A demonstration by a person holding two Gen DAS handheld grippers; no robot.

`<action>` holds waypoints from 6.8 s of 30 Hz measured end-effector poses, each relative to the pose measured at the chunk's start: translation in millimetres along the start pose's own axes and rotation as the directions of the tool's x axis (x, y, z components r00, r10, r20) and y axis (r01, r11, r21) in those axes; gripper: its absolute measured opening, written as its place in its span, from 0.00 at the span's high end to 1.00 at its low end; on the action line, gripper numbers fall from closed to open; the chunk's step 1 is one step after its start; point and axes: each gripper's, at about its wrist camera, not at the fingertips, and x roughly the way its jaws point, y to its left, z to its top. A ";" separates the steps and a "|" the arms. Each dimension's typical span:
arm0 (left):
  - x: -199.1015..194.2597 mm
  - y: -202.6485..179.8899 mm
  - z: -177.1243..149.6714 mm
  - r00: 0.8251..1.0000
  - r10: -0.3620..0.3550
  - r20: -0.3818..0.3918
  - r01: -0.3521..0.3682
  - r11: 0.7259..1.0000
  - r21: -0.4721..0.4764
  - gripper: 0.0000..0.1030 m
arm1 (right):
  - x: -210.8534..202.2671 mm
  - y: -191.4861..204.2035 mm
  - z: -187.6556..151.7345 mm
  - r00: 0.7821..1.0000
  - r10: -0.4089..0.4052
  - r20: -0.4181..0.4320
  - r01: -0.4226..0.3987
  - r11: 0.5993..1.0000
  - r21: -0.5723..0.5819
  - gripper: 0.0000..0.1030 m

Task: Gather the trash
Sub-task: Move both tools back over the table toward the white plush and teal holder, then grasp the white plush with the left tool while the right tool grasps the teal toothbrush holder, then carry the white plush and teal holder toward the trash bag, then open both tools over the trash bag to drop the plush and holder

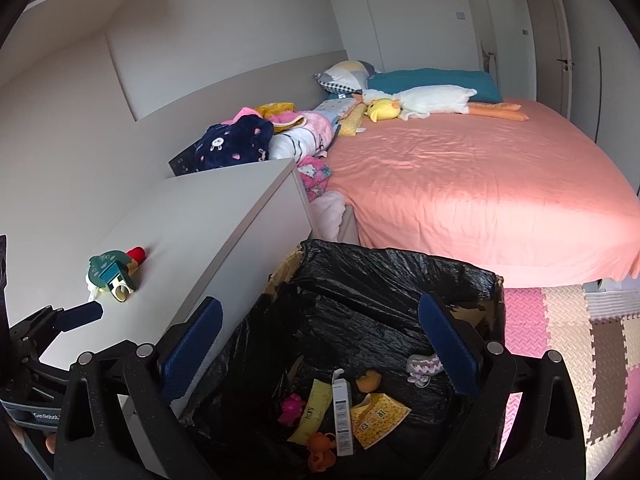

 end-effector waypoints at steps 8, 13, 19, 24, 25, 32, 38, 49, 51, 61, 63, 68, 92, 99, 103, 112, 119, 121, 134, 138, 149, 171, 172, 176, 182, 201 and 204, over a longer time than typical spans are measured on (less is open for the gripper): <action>-10.3 25.9 -5.3 1.000 0.024 0.010 -0.023 0.999 -0.028 0.06 | 9.8 25.5 -0.4 1.000 0.026 -0.015 -0.027 0.999 -0.030 0.05; -14.7 43.1 -9.8 0.999 0.037 0.013 -0.036 0.998 -0.058 0.06 | 15.9 43.2 -2.2 0.999 0.039 -0.025 -0.040 0.998 -0.055 0.05; -21.4 62.4 -15.4 0.998 0.062 0.014 -0.061 0.995 -0.081 0.06 | 24.3 63.6 -4.6 0.997 0.073 -0.036 -0.076 0.994 -0.081 0.05; -28.6 80.0 -21.3 0.997 0.076 0.024 -0.073 0.992 -0.104 0.06 | 33.2 84.8 -6.7 0.993 0.108 -0.054 -0.113 0.987 -0.115 0.05; -29.5 84.3 -22.6 0.997 0.080 0.023 -0.077 0.991 -0.112 0.06 | 34.6 88.5 -7.4 0.992 0.112 -0.057 -0.118 0.986 -0.119 0.05; -32.8 115.9 -32.8 0.995 0.102 0.016 -0.098 0.980 -0.176 0.06 | 50.5 116.3 -10.8 0.986 0.132 -0.097 -0.146 0.978 -0.149 0.05; -33.2 138.1 -41.0 0.991 0.132 0.006 -0.128 0.970 -0.206 0.06 | 61.7 136.6 -13.0 0.979 0.159 -0.128 -0.180 0.968 -0.173 0.05; -40.5 178.7 -47.0 0.984 0.177 0.005 -0.170 0.952 -0.255 0.06 | 83.8 176.4 -17.8 0.963 0.197 -0.184 -0.236 0.946 -0.224 0.05; -40.8 186.1 -47.6 0.983 0.182 0.005 -0.174 0.947 -0.270 0.06 | 86.8 183.5 -18.3 0.960 0.204 -0.192 -0.246 0.940 -0.234 0.05; -39.7 214.4 -49.9 0.980 0.200 -0.003 -0.191 0.931 -0.311 0.06 | 105.4 218.5 -22.6 0.942 0.234 -0.239 -0.298 0.911 -0.286 0.05; -37.9 218.3 -50.1 0.978 0.209 -0.006 -0.200 0.929 -0.311 0.06 | 108.9 223.4 -21.7 0.940 0.240 -0.244 -0.307 0.906 -0.291 0.05; -30.9 234.6 -46.6 0.975 0.222 -0.010 -0.212 0.915 -0.344 0.06 | 119.7 237.6 -18.7 0.931 0.255 -0.263 -0.331 0.894 -0.303 0.05; 25.0 296.9 -23.4 0.954 0.286 -0.085 -0.294 0.858 -0.421 0.28 | 177.5 284.4 -13.8 0.926 0.199 -0.321 -0.324 0.855 -0.406 0.39; 37.2 297.3 -22.2 0.952 0.285 -0.109 -0.305 0.860 -0.409 0.36 | 181.8 282.0 -8.7 0.912 0.240 -0.331 -0.363 0.850 -0.383 0.64; 40.6 298.2 -24.4 0.955 0.280 -0.101 -0.296 0.860 -0.416 0.45 | 179.1 279.5 -10.5 0.910 0.260 -0.322 -0.374 0.849 -0.373 0.65; 39.0 284.3 -25.4 0.946 0.314 -0.075 -0.319 0.873 -0.369 0.68 | 168.1 267.8 -8.6 0.901 0.297 -0.316 -0.396 0.859 -0.325 0.65; 28.6 271.8 -25.4 0.951 0.303 -0.062 -0.303 0.877 -0.372 0.69 | 156.3 254.6 -8.5 0.896 0.322 -0.306 -0.409 0.866 -0.286 0.65; 23.3 266.2 -26.2 0.952 0.302 -0.053 -0.300 0.880 -0.369 0.69 | 152.2 251.9 -9.2 0.895 0.326 -0.305 -0.412 0.867 -0.281 0.65; -8.2 237.6 -29.1 0.960 0.282 0.000 -0.262 0.891 -0.371 0.69 | 125.7 231.1 -9.0 0.899 0.335 -0.283 -0.408 0.876 -0.259 0.65; -19.6 223.8 -29.9 0.963 0.268 0.023 -0.242 0.898 -0.367 0.69 | 113.9 222.2 -9.7 0.903 0.334 -0.271 -0.401 0.881 -0.252 0.65; -36.5 182.8 -24.9 0.970 0.233 0.066 -0.198 0.921 -0.334 0.69 | 78.9 192.7 -14.2 0.917 0.327 -0.230 -0.379 0.895 -0.236 0.65; -33.6 103.4 -13.4 0.984 0.152 0.095 -0.123 0.958 -0.259 0.69 | 33.1 116.7 -16.9 0.945 0.290 -0.150 -0.314 0.933 -0.174 0.65; -31.9 98.9 -11.9 0.985 0.147 0.096 -0.118 0.960 -0.254 0.69 | 32.2 114.3 -17.0 0.947 0.286 -0.147 -0.309 0.935 -0.172 0.65; -27.2 79.3 -7.9 0.988 0.123 0.097 -0.098 0.969 -0.228 0.69 | 26.4 97.9 -16.0 0.954 0.270 -0.133 -0.289 0.944 -0.158 0.65; -18.0 52.3 -2.2 0.992 0.090 0.092 -0.072 0.980 -0.185 0.69 | 19.3 70.7 -13.6 0.964 0.242 -0.112 -0.255 0.958 -0.128 0.65; 6.0 -28.5 -1.7 0.994 -0.108 0.006 0.107 0.993 0.042 0.06 | 8.8 0.9 -4.3 0.995 -0.054 -0.084 0.048 0.997 -0.067 0.13; 7.8 -29.6 -2.5 0.996 -0.087 -0.005 0.087 0.995 0.047 0.07 | 7.3 -10.9 -3.2 0.996 -0.052 -0.071 0.050 0.998 -0.032 0.13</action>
